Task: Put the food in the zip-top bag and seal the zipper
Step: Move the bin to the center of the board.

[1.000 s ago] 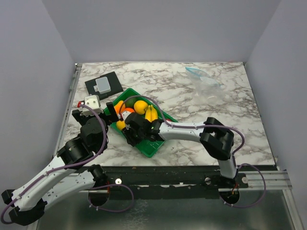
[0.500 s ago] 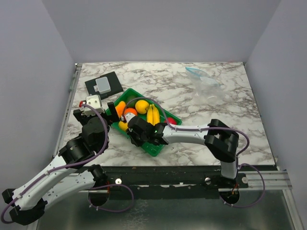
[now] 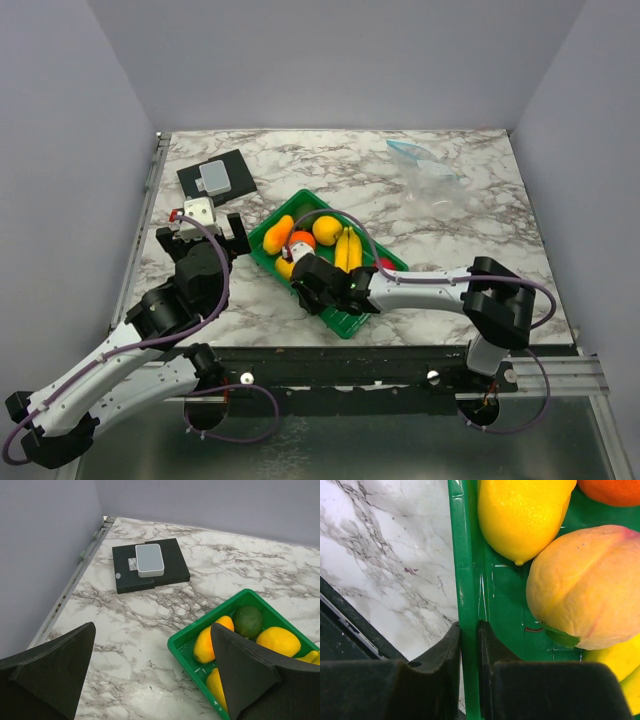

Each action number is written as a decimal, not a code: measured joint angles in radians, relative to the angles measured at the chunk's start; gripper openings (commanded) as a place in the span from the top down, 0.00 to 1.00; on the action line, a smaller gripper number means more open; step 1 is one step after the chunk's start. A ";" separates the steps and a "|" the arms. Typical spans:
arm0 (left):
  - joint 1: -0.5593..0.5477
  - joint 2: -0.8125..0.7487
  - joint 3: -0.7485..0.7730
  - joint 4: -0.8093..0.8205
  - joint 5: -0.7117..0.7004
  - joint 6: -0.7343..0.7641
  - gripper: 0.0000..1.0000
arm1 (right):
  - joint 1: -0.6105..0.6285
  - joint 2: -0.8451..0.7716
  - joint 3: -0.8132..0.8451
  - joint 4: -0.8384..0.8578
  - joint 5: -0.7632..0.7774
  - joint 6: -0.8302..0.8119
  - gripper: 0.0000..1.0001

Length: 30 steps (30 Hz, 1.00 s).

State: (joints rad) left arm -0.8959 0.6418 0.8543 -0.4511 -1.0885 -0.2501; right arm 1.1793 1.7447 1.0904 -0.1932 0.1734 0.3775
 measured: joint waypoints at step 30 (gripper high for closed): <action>0.000 0.020 0.000 0.000 0.019 0.000 0.01 | 0.004 -0.200 -0.184 -0.172 0.283 0.349 0.81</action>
State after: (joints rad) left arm -0.8959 0.6617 0.8543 -0.4511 -1.0698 -0.2504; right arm 1.1835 1.5452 0.9066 -0.3653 0.4561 0.7261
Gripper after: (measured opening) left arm 0.989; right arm 0.175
